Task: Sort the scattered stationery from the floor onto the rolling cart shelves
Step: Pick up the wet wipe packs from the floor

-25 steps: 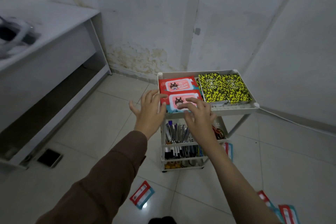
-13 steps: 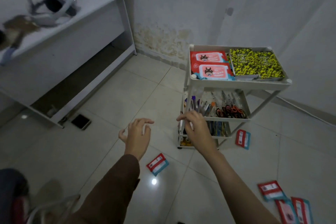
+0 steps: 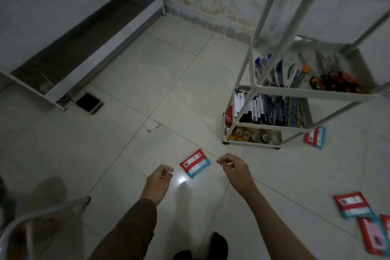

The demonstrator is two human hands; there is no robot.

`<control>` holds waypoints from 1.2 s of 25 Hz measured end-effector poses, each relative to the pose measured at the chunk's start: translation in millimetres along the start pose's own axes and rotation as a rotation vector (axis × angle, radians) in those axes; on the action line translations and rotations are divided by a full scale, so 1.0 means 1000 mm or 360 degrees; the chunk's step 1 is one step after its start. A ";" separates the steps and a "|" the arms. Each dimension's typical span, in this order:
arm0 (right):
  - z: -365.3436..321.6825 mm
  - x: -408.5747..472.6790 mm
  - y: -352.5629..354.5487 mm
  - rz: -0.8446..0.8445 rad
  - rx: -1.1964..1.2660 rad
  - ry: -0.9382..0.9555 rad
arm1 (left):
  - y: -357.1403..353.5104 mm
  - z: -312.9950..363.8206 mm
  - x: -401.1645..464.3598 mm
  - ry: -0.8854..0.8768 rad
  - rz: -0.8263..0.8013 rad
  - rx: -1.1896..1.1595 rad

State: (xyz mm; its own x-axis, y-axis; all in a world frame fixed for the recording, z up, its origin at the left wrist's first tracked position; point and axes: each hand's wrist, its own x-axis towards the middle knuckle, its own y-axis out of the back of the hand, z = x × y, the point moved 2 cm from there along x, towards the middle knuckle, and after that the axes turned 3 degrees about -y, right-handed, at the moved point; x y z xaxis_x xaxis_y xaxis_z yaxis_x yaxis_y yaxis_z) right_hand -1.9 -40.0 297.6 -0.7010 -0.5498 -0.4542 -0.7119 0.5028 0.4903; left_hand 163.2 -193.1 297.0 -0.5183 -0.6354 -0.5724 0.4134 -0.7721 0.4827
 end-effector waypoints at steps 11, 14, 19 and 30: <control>0.219 0.181 -0.159 -0.0301 -0.0139 -0.0335 | -0.172 -0.172 0.197 -0.0104 -0.0162 -0.0027; 0.245 0.222 -0.187 -0.0264 0.0074 -0.0394 | -0.210 -0.190 0.237 -0.0186 -0.0222 -0.0046; 0.265 0.246 -0.226 -0.0046 0.0209 -0.0552 | -0.238 -0.204 0.260 -0.0100 -0.0188 0.0162; 0.184 0.156 -0.181 0.0259 -0.0605 0.0945 | -0.182 -0.106 0.221 0.0024 -0.0100 -0.1193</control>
State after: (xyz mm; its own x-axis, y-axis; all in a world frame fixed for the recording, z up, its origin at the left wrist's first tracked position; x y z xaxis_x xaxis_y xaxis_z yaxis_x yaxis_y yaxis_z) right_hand 9.8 -94.1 1.2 -0.5794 -0.8117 0.0745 -0.4609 0.4016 0.7913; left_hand 53.0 -194.6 12.1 -0.5498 -0.5857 -0.5955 0.7850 -0.6060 -0.1287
